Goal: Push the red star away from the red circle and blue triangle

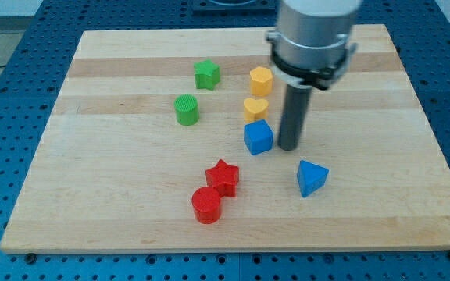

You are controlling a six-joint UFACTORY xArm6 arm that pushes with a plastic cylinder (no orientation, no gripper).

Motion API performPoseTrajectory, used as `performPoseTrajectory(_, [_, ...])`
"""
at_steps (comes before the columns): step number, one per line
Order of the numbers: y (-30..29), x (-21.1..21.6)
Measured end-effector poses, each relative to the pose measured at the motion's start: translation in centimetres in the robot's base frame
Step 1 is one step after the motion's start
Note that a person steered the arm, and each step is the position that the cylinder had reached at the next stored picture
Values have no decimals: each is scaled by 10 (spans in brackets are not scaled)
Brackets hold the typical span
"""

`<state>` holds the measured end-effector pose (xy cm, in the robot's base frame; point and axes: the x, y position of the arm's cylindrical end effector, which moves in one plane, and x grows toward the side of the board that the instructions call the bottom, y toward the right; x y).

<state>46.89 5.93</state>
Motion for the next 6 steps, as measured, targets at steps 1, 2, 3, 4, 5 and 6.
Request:
performPoseTrajectory(1, [-56,0])
performPoseTrajectory(2, [-47,1])
performPoseTrajectory(3, [24,23])
performPoseTrajectory(4, [124,23])
performPoseTrajectory(5, [88,63])
performPoseTrajectory(6, [8,73])
